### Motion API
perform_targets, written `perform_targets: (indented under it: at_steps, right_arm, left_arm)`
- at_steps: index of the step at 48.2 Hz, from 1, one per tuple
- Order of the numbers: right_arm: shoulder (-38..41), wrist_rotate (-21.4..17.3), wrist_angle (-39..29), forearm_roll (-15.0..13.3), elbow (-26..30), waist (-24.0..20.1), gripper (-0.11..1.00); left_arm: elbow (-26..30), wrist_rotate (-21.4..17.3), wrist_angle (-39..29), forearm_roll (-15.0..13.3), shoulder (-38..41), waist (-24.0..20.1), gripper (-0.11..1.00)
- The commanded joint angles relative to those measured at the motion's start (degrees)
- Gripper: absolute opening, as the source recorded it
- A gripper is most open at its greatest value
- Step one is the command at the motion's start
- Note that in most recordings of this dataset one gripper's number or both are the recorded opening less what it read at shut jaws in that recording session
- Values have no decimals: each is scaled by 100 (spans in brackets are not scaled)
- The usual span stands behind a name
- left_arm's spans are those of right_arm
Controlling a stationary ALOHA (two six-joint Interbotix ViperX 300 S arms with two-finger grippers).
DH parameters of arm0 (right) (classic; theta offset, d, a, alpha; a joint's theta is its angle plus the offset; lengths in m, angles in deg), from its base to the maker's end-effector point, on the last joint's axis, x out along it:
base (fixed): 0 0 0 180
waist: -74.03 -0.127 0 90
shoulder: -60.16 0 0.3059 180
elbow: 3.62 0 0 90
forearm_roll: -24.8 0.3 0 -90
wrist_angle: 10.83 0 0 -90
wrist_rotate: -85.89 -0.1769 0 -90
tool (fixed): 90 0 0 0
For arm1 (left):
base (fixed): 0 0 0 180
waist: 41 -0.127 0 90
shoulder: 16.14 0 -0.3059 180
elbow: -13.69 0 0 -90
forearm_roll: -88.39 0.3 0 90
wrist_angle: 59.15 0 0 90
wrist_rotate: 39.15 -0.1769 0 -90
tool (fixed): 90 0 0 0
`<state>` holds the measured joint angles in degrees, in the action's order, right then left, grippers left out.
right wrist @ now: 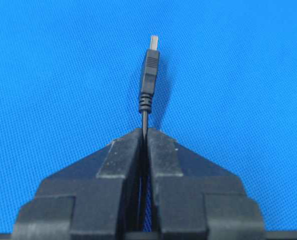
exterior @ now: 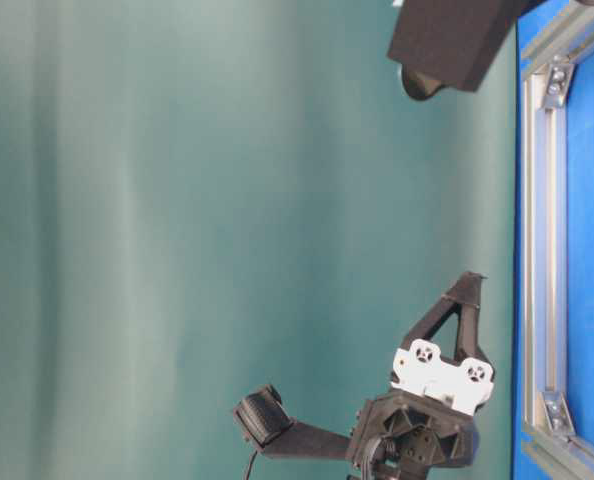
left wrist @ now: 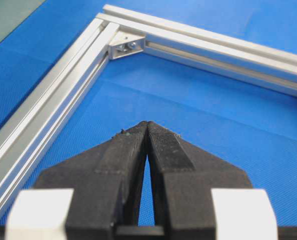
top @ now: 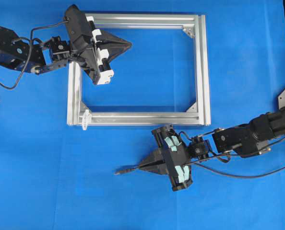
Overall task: Insert the wire through the string loop located on the left side.
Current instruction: 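Lower the right gripper and close it on the cable near its plug, then carry the cable plug left toward the white zip-tie loop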
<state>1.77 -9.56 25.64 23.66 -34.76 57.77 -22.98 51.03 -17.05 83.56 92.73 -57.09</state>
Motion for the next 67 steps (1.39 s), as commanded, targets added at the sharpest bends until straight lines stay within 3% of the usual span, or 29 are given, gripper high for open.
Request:
perform_targets:
  at_steps: [1,20,67]
  right_arm:
    - [-378,-9,-141,-9,44,-18,0]
    - [-1652,70,-1292,-35,53,-18,0]
    - [-1696,123,-1354,-35,53,-9,0]
  left_arm:
    - [44,-9,26,9,-167,9,0]
    - [44,-18,26,18,-211,9,0]
    - [44,-18,26,18,-211,9,0]
